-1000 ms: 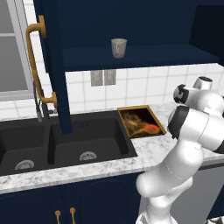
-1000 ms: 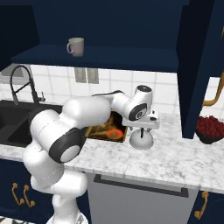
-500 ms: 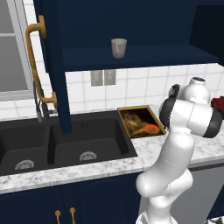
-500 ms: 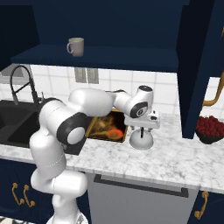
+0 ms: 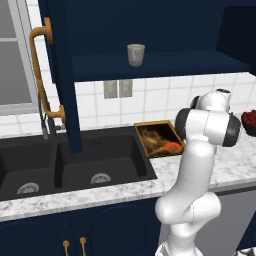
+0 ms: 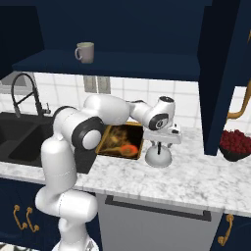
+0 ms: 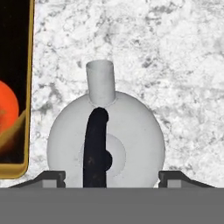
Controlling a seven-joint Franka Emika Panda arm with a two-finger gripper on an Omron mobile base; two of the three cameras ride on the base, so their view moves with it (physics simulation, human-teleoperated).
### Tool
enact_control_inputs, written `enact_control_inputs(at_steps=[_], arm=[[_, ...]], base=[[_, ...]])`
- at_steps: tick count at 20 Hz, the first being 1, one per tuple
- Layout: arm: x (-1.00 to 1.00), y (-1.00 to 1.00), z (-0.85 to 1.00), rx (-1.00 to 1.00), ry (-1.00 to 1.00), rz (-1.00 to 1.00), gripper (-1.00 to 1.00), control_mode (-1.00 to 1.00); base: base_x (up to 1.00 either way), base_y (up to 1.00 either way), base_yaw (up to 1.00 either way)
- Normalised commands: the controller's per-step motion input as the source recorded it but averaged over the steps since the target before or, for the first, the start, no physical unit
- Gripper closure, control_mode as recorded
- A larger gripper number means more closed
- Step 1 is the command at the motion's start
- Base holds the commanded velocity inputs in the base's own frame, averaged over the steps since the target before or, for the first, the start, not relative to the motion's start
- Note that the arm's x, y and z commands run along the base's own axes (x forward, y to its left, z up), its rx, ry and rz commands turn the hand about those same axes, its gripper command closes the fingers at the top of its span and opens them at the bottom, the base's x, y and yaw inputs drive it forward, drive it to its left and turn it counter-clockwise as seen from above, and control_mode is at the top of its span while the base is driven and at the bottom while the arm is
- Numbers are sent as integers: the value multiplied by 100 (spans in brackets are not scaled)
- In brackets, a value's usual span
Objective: Pick the kettle from the counter and place it on the tray. Then pick the mug from the cabinet and place it on the tray. Then close the cabinet doors.
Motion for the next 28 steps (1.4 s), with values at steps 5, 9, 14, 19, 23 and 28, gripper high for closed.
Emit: enact_control_inputs(at_steps=[5, 9, 14, 19, 23, 28], arm=[[1, 0, 0, 1, 0, 0, 100, -100], [-2, 11, 1, 13, 0, 2, 100, -100], [-13, 33, 8, 10, -9, 4, 100, -100], [-5, 35, 43, 1, 0, 0, 100, -100], [0, 33, 30, 0, -1, 0, 100, -100], [3, 71, -1, 0, -11, 0, 100, -100]], base=[[0, 0, 0], [0, 0, 0], [0, 0, 0], [0, 0, 0], [0, 0, 0], [0, 0, 0]])
